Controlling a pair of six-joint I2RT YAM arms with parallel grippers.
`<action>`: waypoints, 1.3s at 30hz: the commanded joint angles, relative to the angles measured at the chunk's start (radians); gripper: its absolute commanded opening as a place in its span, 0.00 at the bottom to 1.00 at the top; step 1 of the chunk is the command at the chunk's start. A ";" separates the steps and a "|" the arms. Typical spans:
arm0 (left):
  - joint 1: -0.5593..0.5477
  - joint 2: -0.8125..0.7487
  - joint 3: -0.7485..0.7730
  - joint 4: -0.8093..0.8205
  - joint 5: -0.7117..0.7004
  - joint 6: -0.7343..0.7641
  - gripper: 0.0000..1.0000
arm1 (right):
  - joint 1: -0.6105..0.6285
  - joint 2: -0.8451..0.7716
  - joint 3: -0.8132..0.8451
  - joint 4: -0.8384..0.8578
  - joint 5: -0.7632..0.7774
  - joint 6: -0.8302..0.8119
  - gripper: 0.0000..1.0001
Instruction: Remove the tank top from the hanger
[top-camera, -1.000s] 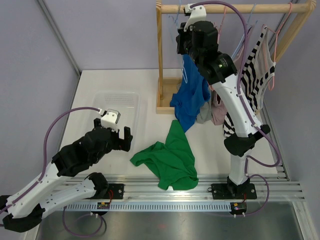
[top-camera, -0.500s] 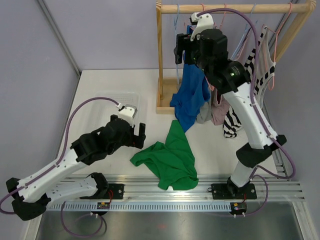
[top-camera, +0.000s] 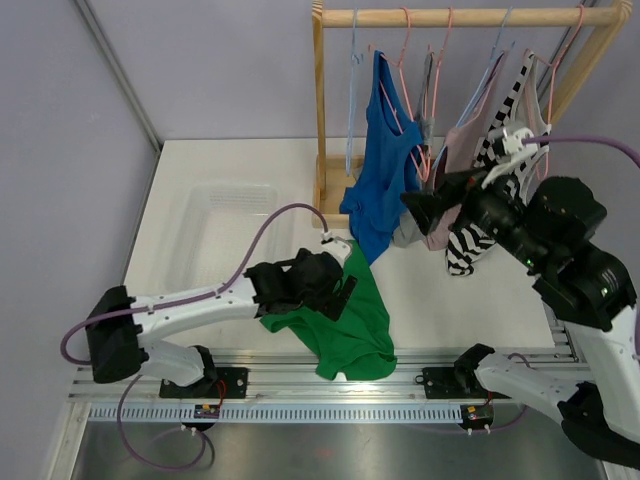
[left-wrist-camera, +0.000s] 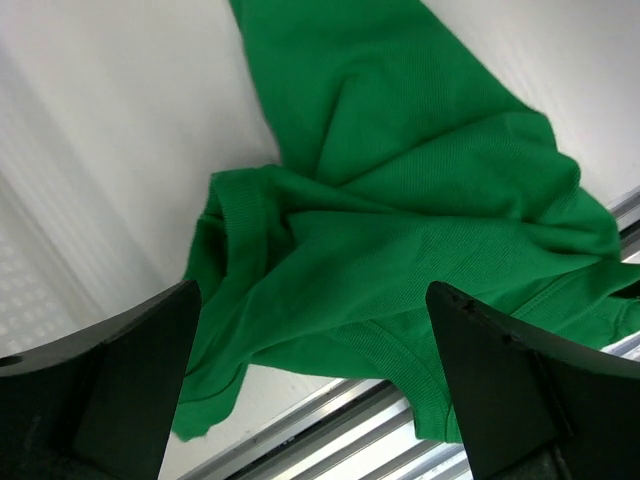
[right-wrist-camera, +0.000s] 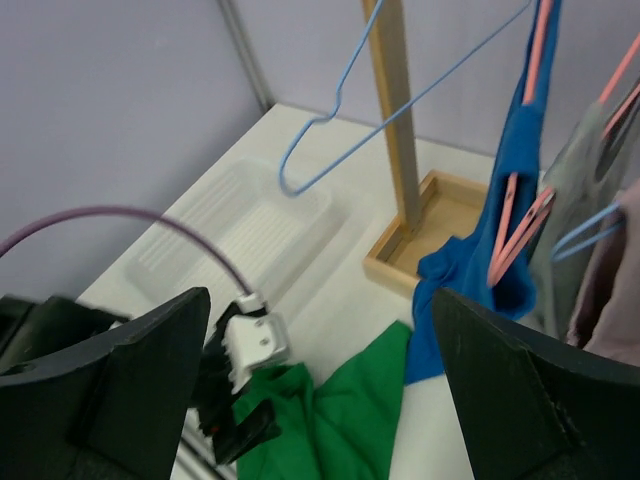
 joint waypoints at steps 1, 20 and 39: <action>-0.018 0.098 0.011 0.114 0.042 -0.004 0.99 | 0.008 -0.120 -0.161 0.057 -0.178 0.062 1.00; -0.076 0.415 -0.049 0.304 0.121 -0.050 0.24 | 0.008 -0.350 -0.331 -0.064 -0.432 0.085 0.99; -0.055 -0.082 0.345 -0.355 -0.560 -0.039 0.00 | 0.008 -0.410 -0.298 -0.083 -0.382 0.098 0.99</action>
